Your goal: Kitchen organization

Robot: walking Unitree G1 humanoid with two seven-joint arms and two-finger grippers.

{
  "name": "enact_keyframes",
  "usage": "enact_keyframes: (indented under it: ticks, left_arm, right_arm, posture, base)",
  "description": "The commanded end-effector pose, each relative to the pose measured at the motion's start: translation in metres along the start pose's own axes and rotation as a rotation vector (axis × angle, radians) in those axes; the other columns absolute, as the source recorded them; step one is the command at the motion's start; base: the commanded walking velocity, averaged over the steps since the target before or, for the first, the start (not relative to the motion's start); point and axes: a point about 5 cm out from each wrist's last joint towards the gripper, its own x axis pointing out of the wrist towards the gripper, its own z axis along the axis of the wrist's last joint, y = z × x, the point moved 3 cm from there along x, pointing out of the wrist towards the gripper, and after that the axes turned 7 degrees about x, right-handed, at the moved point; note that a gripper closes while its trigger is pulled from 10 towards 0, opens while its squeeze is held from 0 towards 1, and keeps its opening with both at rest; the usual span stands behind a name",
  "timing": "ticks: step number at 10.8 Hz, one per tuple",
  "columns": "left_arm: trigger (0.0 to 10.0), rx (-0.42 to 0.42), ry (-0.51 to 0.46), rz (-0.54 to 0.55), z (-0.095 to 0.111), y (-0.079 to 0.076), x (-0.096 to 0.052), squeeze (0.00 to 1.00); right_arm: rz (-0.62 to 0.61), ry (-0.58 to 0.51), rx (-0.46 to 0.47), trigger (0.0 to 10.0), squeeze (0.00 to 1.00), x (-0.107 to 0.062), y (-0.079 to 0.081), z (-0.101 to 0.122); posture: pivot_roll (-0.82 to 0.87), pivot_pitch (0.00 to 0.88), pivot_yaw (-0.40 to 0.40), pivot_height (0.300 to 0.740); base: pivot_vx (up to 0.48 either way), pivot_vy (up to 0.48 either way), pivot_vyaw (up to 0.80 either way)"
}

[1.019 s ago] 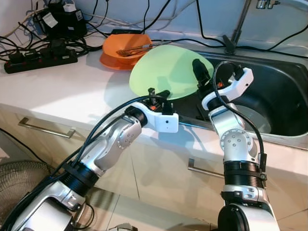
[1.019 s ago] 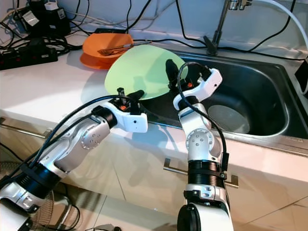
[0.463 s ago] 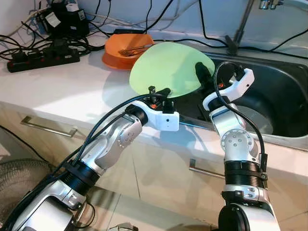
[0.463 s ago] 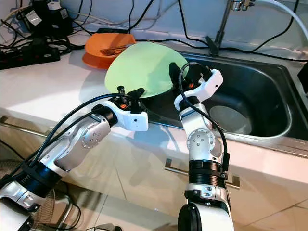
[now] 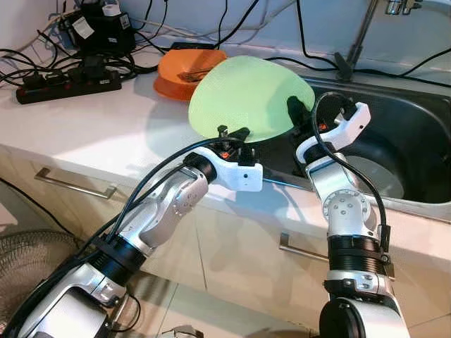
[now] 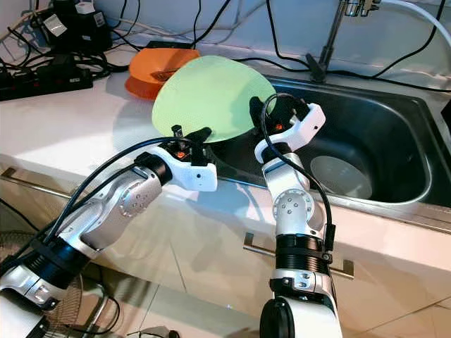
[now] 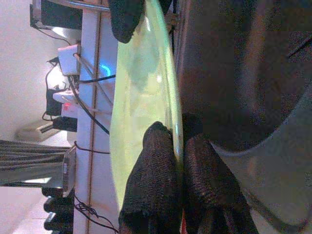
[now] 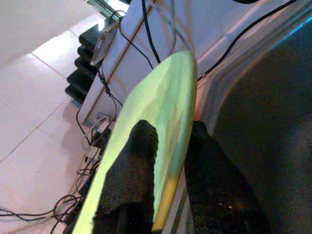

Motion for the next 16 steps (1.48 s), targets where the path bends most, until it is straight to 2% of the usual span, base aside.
enact_keyframes:
  ticks: [1,2,3,6,8,10,11,12,13,14,15,16]
  left_arm:
    - [10.0,0.017,-0.024,0.023,0.004,0.011,0.004,0.00]
    - [10.0,0.013,-0.023,0.023,0.004,0.010,0.004,0.00]
    - [10.0,-0.003,-0.020,0.027,0.003,0.011,0.004,1.00]
    - [10.0,-0.013,-0.018,0.024,0.003,0.010,0.003,1.00]
    - [10.0,-0.029,-0.021,0.019,0.003,0.009,0.003,1.00]
    - [10.0,-0.031,-0.024,0.017,0.003,0.010,0.003,1.00]
    - [10.0,-0.027,-0.026,0.020,0.004,0.010,0.004,1.00]
    - [10.0,-0.024,-0.024,0.022,0.004,0.010,0.004,0.53]
    - [10.0,-0.030,-0.021,0.017,0.004,0.009,0.004,0.00]
    - [10.0,-0.047,-0.016,0.018,0.004,0.008,0.003,0.00]
    - [10.0,-0.078,-0.011,0.029,0.003,0.009,0.003,0.00]
    - [10.0,-0.162,-0.003,0.047,0.002,0.009,0.002,0.00]
  right_arm:
    - [0.062,0.024,0.002,0.0,0.00,0.005,0.015,-0.004]
    - [0.059,0.026,0.001,0.0,0.00,0.005,0.014,-0.005]
    - [0.056,0.026,0.003,0.0,0.00,0.005,0.014,-0.005]
    - [0.045,0.001,0.006,0.0,0.00,0.007,0.014,0.000]
    - [-0.042,-0.097,0.047,0.0,0.00,0.012,0.003,0.015]
    - [-0.079,-0.154,0.080,0.0,0.00,0.015,-0.002,0.027]
    - [-0.097,-0.208,0.094,0.0,0.00,0.016,-0.005,0.040]
    - [-0.108,-0.242,0.097,0.0,0.00,0.016,-0.009,0.050]
    - [-0.144,-0.300,0.070,0.0,0.00,0.015,-0.018,0.067]
    - [-0.180,-0.350,0.018,0.0,0.00,0.012,-0.027,0.083]
    - [-0.220,-0.367,-0.081,4.9,0.00,0.009,-0.034,0.093]
    - [-0.235,-0.365,-0.222,10.0,0.00,0.010,-0.036,0.098]
  posture:
    - [0.10,0.000,0.032,0.740]
    - [0.10,0.000,0.033,0.740]
    - [0.10,0.000,0.034,0.740]
    - [0.10,0.000,0.033,0.740]
    - [0.10,0.000,0.035,0.740]
    - [0.10,0.000,0.036,0.740]
    - [0.11,0.000,0.035,0.740]
    - [0.11,0.000,0.035,0.740]
    - [0.11,0.000,0.034,0.740]
    - [0.11,0.000,0.034,0.740]
    - [0.11,0.000,0.034,0.740]
    - [0.11,0.000,0.031,0.740]
  base:
    - [0.000,0.000,0.00]
    - [0.000,0.000,0.00]
    - [0.000,0.000,0.00]
    - [0.000,0.000,0.00]
    - [0.000,0.000,0.00]
    - [0.000,0.000,0.00]
    - [0.000,0.000,0.00]
    - [0.000,0.000,0.00]
    - [0.000,0.000,0.00]
    - [0.000,0.000,0.00]
    - [0.000,0.000,0.00]
    - [0.000,0.000,0.00]
